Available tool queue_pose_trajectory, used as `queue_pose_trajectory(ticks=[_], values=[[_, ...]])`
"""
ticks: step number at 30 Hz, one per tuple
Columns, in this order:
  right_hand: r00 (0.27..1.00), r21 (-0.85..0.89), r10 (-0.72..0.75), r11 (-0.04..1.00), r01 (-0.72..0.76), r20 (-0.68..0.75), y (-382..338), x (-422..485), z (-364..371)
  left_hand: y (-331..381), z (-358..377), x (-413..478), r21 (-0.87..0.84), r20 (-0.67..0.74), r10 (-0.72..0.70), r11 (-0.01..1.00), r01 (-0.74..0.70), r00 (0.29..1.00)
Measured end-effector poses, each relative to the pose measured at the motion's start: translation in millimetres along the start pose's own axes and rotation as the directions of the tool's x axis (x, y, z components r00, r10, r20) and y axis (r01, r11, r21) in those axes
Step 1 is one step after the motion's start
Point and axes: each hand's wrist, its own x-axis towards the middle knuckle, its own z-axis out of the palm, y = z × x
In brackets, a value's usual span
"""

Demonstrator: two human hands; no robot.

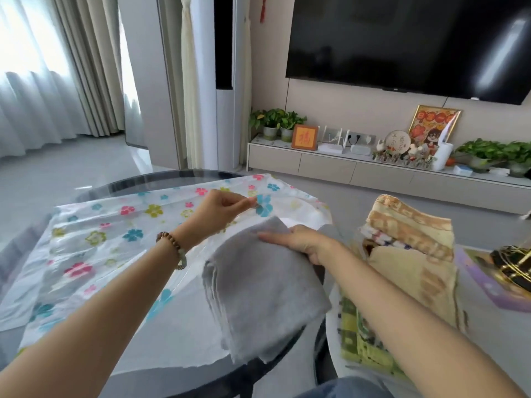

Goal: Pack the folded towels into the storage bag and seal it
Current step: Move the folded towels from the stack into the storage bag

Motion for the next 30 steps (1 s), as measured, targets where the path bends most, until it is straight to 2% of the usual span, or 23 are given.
queue_pose_trajectory(ticks=[3, 5, 6, 8, 9, 10, 12, 13, 15, 19, 22, 24, 25, 27, 28, 30], values=[[0.993, 0.253, 0.019, 0.967, 0.012, -0.12, 5.0, 26.4, 32.4, 6.2, -19.5, -2.5, -0.003, 0.012, -0.036, 0.999, 0.036, 0.999], [0.977, 0.307, -0.009, 0.949, 0.075, -0.212, 13.2, 35.7, 45.6, 8.7, -28.9, -4.9, 0.009, 0.019, -0.061, 0.998, 0.06, 0.998], [0.962, 0.232, -0.034, 0.968, 0.1, -0.27, 19.2, 37.6, 50.8, 9.5, -33.3, -5.7, 0.012, 0.011, -0.063, 0.998, 0.063, 0.998], [0.91, -0.129, -0.2, 0.978, 0.163, -0.364, 31.9, 34.0, 61.5, 9.4, -41.0, -7.0, 0.002, -0.013, -0.057, 0.998, 0.057, 0.998], [0.883, -0.312, -0.342, 0.919, 0.242, -0.322, 38.1, 29.6, 68.6, 8.4, -43.8, -7.6, -0.007, -0.022, -0.05, 0.999, 0.05, 0.999], [0.855, -0.452, -0.476, 0.822, 0.348, -0.207, 44.2, 24.0, 77.5, 7.2, -45.1, -8.6, -0.017, -0.024, -0.044, 0.999, 0.044, 0.999], [0.793, -0.594, -0.597, 0.597, 0.538, 0.119, 59.3, 15.5, 95.7, 4.9, -44.6, -11.5, -0.041, -0.005, -0.049, 0.998, 0.049, 0.999], [0.773, -0.629, -0.583, 0.51, 0.587, 0.248, 67.9, 12.5, 102.8, 3.6, -43.5, -13.2, -0.048, 0.011, -0.054, 0.997, 0.054, 0.998], [0.772, -0.685, -0.507, 0.405, 0.605, 0.382, 83.3, 12.3, 107.0, -0.2, -40.7, -15.9, -0.059, 0.043, -0.057, 0.996, 0.06, 0.997], [0.824, -0.798, -0.395, 0.284, 0.531, 0.408, 92.1, 32.7, 101.0, -7.6, -43.3, -13.9, -0.123, 0.045, -0.087, 0.988, 0.092, 0.995], [0.88, -0.854, -0.342, 0.29, 0.432, 0.33, 74.1, 67.1, 97.2, -10.7, -47.6, -7.1, -0.148, 0.059, -0.112, 0.982, 0.12, 0.992], [0.919, -0.907, -0.327, 0.277, 0.317, 0.222, 53.0, 97.9, 86.0, -11.4, -47.7, -2.6, -0.139, 0.086, -0.103, 0.984, 0.114, 0.991], [0.936, -0.927, -0.325, 0.291, 0.234, 0.134, 40.8, 112.3, 78.0, -11.9, -47.2, -0.3, -0.138, 0.097, -0.097, 0.984, 0.11, 0.991], [0.952, -0.911, -0.306, 0.399, 0.108, -0.021, 17.8, 131.2, 64.6, -13.8, -44.5, 4.3, -0.149, 0.097, -0.094, 0.983, 0.108, 0.991], [0.95, -0.892, -0.31, 0.439, 0.113, -0.032, 9.5, 135.2, 63.1, -14.7, -42.5, 6.3, -0.155, 0.088, -0.095, 0.982, 0.108, 0.992], [0.92, -0.865, -0.387, 0.44, 0.241, 0.059, 1.1, 131.6, 69.5, -16.1, -37.0, 8.9, -0.161, 0.065, -0.093, 0.982, 0.103, 0.994]])
